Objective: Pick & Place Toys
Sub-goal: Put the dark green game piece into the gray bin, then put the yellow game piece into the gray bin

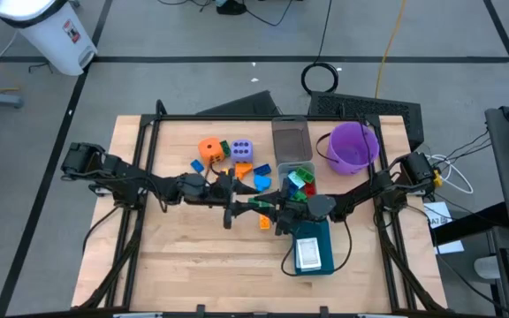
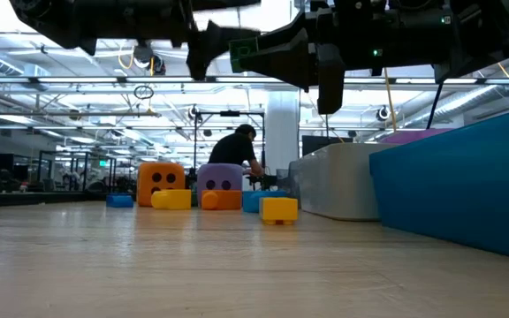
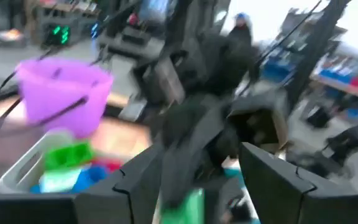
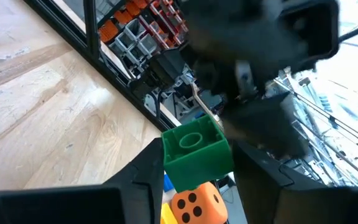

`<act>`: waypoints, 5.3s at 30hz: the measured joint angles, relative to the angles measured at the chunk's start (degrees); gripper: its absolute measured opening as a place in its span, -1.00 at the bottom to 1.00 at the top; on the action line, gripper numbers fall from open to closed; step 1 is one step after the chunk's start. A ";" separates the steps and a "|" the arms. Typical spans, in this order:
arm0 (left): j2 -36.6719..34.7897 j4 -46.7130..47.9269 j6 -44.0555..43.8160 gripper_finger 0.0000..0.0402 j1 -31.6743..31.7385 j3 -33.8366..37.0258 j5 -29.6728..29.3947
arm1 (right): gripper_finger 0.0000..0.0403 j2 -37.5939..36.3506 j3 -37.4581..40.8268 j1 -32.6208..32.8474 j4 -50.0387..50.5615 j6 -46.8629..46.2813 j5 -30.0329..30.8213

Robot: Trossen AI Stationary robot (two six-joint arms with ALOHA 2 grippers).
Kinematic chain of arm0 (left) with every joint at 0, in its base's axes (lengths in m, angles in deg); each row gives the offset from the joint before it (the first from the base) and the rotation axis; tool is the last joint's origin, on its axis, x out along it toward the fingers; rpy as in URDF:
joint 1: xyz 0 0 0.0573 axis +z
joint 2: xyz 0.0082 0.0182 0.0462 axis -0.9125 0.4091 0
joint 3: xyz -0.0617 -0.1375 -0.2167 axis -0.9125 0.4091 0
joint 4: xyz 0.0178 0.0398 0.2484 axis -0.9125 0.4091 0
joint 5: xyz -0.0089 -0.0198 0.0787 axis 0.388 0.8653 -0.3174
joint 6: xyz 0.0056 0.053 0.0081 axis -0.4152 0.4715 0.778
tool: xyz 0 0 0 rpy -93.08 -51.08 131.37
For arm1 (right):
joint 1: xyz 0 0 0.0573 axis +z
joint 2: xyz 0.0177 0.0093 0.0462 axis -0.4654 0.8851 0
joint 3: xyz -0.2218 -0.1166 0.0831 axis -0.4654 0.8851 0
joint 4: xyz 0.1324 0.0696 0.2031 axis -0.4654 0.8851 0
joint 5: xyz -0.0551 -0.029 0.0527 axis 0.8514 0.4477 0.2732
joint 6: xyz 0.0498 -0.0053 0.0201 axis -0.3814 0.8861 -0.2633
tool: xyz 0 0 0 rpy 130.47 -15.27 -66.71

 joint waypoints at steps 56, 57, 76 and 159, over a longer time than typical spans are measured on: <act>-0.02 5.50 3.93 0.15 -0.49 -0.02 -8.19 | 0.24 -27.81 3.50 -17.73 60.43 -59.83 -4.63; -0.02 6.67 2.31 0.15 -0.23 -0.02 -8.51 | 0.28 -27.82 3.50 -17.69 60.11 -59.83 -4.64; 13.04 17.87 2.84 0.63 -2.35 -6.57 10.30 | 0.43 -27.82 3.50 -17.64 59.01 -59.50 -4.75; 17.01 64.58 11.65 0.41 -2.25 -27.51 -0.21 | 0.38 -27.78 3.50 -17.62 58.84 -58.96 -6.27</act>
